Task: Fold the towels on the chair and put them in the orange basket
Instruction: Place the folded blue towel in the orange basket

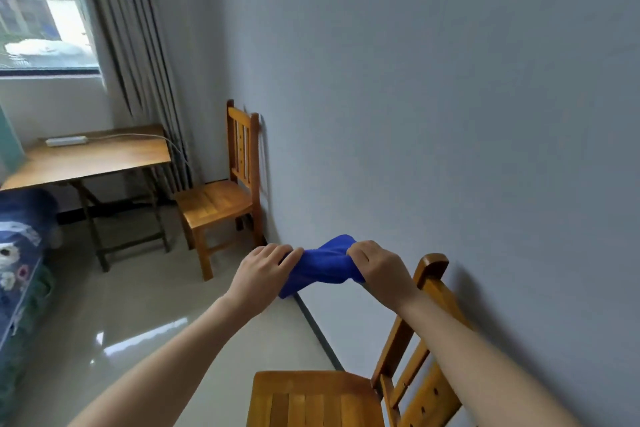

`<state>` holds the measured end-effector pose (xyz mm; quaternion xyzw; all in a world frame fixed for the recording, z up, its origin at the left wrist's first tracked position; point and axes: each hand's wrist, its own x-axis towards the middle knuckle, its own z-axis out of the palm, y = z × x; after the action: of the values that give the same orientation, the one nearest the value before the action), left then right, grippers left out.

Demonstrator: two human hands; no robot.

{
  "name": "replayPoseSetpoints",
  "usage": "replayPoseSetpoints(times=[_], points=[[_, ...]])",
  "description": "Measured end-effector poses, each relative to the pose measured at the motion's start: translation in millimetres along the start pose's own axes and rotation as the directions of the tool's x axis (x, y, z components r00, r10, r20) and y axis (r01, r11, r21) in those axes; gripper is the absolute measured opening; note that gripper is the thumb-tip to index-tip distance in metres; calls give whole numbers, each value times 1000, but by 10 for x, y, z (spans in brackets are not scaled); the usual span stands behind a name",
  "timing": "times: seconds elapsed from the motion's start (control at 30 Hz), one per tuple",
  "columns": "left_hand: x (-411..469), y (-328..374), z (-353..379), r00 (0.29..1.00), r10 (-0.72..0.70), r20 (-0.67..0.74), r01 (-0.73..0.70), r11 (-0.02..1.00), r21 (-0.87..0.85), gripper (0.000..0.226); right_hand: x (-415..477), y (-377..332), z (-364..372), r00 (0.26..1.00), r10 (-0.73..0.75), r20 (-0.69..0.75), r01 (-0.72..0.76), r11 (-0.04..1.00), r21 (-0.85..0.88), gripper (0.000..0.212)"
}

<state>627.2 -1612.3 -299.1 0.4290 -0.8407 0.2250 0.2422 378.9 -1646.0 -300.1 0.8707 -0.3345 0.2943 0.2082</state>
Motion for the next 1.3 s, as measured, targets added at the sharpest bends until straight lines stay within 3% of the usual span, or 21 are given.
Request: replayPoseSetpoints(times=[0.13,0.27,0.37,0.6,0.7,0.8,0.97,1.1,1.3], points=[[15,-167,-293,995,-12,-98,19,997,69,65,399,-14,-109,986,-130,-103,131,991,0,48],[-232,-421,-608,992,-60,-112,78,984,161,56,850,-236,-43,943,-286,-170,295,955,29,47],[-568,-584,-848,984,-129,-120,154,959,236,30,1154,-535,99,904,-392,-173,408,911,68,33],[-1623,-927,-1595,953,-284,-106,303,878,370,30,1812,-1715,434,790,-559,-250,604,780,163,9],[-2085,-1086,-1952,927,-354,-121,372,832,412,30,2073,-2305,535,760,-596,-259,647,731,216,19],[-2607,-1262,-2331,915,-385,-119,395,798,456,30,2267,-2975,606,732,-609,-305,679,690,252,8],[-3508,-1583,-2938,891,-444,-94,420,729,541,30,2536,-4132,704,702,-618,-354,711,631,309,12],[-3903,-1674,-3168,859,-503,-99,472,699,538,35,2657,-4631,728,695,-639,-329,718,603,347,16],[-4215,-1814,-3219,788,-596,-156,581,635,509,42,3000,-4993,780,611,-706,-358,791,522,320,15]])
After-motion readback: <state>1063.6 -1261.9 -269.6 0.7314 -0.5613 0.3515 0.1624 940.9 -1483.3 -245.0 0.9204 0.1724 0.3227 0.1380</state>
